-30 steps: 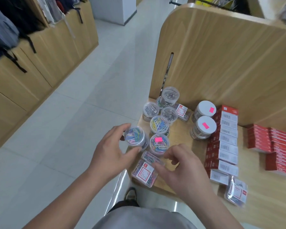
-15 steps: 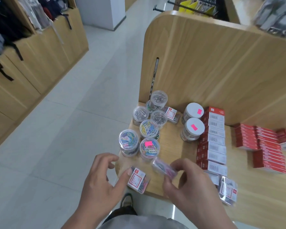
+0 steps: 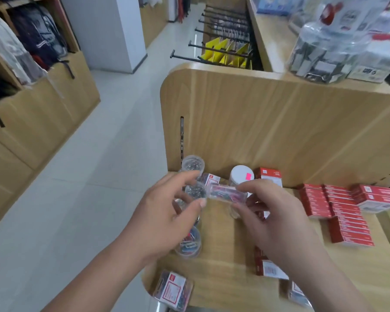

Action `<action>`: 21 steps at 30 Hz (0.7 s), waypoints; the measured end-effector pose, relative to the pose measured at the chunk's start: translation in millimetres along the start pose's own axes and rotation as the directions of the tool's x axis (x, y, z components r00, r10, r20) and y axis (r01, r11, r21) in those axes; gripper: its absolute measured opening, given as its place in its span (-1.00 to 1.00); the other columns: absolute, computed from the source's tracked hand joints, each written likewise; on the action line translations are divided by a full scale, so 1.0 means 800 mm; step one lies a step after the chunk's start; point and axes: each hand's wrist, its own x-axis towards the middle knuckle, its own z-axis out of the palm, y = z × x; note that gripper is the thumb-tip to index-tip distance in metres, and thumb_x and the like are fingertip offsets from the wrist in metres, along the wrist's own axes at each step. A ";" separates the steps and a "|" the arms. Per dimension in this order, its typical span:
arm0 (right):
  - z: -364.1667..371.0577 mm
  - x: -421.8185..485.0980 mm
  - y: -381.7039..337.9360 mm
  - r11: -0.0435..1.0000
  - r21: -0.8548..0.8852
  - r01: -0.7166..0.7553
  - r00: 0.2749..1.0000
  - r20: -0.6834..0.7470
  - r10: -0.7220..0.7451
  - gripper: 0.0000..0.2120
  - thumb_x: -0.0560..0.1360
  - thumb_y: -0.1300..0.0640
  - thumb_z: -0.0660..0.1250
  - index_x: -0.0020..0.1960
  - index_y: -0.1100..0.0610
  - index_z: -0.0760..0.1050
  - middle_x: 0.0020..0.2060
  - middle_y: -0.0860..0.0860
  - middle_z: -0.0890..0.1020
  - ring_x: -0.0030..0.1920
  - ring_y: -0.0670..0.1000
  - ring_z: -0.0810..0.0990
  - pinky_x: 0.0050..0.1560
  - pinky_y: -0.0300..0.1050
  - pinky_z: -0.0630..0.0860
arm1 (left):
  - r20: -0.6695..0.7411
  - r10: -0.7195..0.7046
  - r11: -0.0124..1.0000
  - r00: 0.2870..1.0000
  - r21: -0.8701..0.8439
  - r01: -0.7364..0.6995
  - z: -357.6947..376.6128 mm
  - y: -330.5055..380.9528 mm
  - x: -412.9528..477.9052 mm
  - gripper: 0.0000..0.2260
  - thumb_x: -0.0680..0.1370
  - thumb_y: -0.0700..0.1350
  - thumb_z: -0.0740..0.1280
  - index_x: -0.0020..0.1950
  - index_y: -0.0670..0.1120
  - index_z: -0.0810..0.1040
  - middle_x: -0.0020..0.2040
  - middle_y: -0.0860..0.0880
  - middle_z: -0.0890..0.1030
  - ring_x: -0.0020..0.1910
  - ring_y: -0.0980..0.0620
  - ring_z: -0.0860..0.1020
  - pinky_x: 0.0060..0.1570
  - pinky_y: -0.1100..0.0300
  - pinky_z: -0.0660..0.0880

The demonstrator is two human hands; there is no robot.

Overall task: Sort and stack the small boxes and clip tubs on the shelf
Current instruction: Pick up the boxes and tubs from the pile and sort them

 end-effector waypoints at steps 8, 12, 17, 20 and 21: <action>0.008 0.003 0.022 0.983 0.171 0.062 0.998 -0.006 -0.062 -0.76 0.55 0.11 0.44 0.20 -0.02 0.58 0.26 -0.16 0.59 0.31 -0.09 0.57 0.10 -0.13 0.59 | 0.110 0.305 0.946 0.946 0.075 -0.314 0.015 -0.021 0.041 -0.61 0.44 -0.25 0.57 0.23 0.02 0.69 0.20 0.20 0.63 0.11 0.10 0.66 0.04 0.13 0.62; 0.002 0.012 0.020 0.715 0.627 -0.310 0.949 0.160 0.271 -0.51 0.34 0.10 0.57 0.24 -0.04 0.55 0.16 -0.13 0.67 0.11 0.03 0.69 0.11 -0.06 0.64 | 0.014 0.389 0.910 0.921 0.153 -0.386 0.022 -0.023 0.043 -0.66 0.44 -0.21 0.52 0.21 -0.05 0.71 0.28 0.11 0.61 0.20 0.10 0.64 0.12 0.09 0.60; -0.005 0.030 0.033 0.567 0.759 -0.320 0.946 0.225 0.233 -0.57 0.38 0.31 0.50 0.22 0.10 0.57 0.14 -0.03 0.70 0.07 0.03 0.70 0.07 -0.16 0.63 | -0.031 0.319 0.943 0.947 0.112 -0.314 0.037 -0.007 0.044 -0.56 0.43 -0.30 0.56 0.27 -0.03 0.67 0.31 0.16 0.58 0.25 0.09 0.61 0.20 0.26 0.54; -0.011 0.033 0.051 0.597 0.725 -0.342 0.940 0.259 0.223 -0.52 0.40 0.45 0.49 0.23 0.09 0.55 0.09 0.00 0.71 0.08 0.03 0.70 0.10 -0.14 0.63 | 0.000 0.107 0.994 0.994 -0.016 -0.107 0.044 -0.003 0.038 -0.41 0.38 -0.22 0.63 0.33 0.17 0.59 0.27 0.21 0.59 0.22 0.06 0.62 0.17 0.22 0.58; -0.012 0.033 0.056 0.633 0.693 -0.344 0.939 0.268 0.217 -0.51 0.41 0.45 0.50 0.23 0.05 0.56 0.08 -0.03 0.71 0.08 0.02 0.70 0.11 -0.14 0.63 | 0.004 0.035 0.997 0.999 -0.072 -0.035 0.049 0.000 0.034 -0.43 0.37 -0.16 0.63 0.30 0.22 0.59 0.22 0.19 0.62 0.17 0.04 0.64 0.12 0.20 0.60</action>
